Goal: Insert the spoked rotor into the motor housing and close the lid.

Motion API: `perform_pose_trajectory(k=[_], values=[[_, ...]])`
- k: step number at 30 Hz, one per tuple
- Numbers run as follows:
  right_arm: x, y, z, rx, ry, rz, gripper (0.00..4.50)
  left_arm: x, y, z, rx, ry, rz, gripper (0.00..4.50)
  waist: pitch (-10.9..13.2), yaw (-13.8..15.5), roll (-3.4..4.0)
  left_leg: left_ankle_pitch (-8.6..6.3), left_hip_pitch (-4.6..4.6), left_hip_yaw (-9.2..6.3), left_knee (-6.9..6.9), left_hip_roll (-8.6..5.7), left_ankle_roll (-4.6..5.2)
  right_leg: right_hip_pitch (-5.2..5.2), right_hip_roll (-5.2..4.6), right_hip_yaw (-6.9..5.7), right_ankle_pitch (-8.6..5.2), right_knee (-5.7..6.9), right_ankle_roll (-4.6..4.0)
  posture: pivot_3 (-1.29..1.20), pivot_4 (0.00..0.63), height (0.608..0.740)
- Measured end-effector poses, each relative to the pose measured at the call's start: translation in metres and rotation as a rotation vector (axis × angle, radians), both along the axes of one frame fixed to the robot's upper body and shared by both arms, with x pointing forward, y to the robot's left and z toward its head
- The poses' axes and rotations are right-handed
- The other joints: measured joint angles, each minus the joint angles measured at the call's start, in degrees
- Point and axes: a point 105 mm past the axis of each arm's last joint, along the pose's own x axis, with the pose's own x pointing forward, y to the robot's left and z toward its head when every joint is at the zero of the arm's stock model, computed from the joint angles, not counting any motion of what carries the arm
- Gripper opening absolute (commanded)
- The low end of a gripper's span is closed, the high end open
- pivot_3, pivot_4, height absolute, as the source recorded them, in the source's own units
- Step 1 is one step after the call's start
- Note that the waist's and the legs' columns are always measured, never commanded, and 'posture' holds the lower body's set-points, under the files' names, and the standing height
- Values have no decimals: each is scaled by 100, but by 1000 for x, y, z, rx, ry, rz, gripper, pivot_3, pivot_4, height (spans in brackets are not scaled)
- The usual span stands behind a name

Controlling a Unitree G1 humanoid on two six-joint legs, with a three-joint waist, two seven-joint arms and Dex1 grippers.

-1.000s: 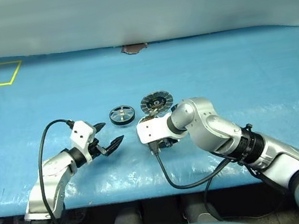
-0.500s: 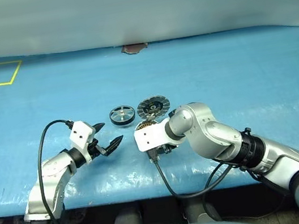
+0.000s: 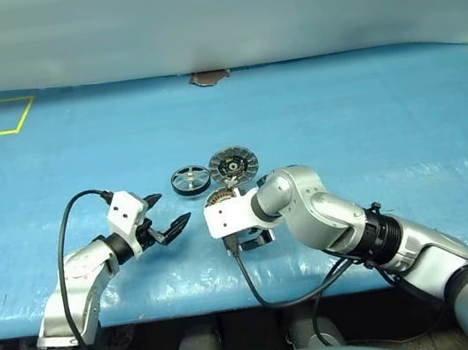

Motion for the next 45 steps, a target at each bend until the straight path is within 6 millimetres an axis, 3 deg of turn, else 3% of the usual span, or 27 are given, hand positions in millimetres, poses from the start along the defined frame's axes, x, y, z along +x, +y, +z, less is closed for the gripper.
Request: perform_pose_trajectory(k=[7, 21, 28, 34, 41, 45], values=[[-1, -4, 10, 45, 31, -35, 4008, 4, -2, 5, -2, -18, -10, 4500, 2, 49, 0, 0, -25, 0, -3, -2, 0, -10, 0, 0, 11, -2, 18, 0, 150, 740], [0, -13, 47, 129, -105, -68, 4008, 10, -12, 7, -17, -20, -65, 4500, 3, 68, 0, 0, -40, 0, -5, -3, 0, -12, -2, -2, 10, -4, 18, 0, 150, 740], [-4, -61, 76, 268, -206, -303, 4008, 13, -13, 8, -9, -10, -106, 4500, 3, 146, -1, -1, -55, -2, -2, -7, 2, -16, -7, -6, 10, -10, 20, 0, 150, 740], [-3, -95, 100, 489, -320, -520, 4008, 16, -17, 17, -12, -30, -141, 4500, 3, 163, -4, -2, -56, -1, 0, -5, 3, -12, -7, -10, 9, -13, 21, 0, 150, 740], [1, -146, 93, 739, -384, -885, 4008, 14, -19, 17, -24, -21, -169, 4500, 4, 165, -1, -1, -58, 3, 3, -3, 4, -15, -5, -7, 10, -8, 22, 0, 150, 740], [-11, -155, 55, 875, -229, -1044, 4008, 12, -21, 16, -30, -2, -193, 4500, 6, 162, 3, -1, -55, 3, 2, -3, 5, -9, -4, -6, 9, -9, 19, 0, 150, 740]])
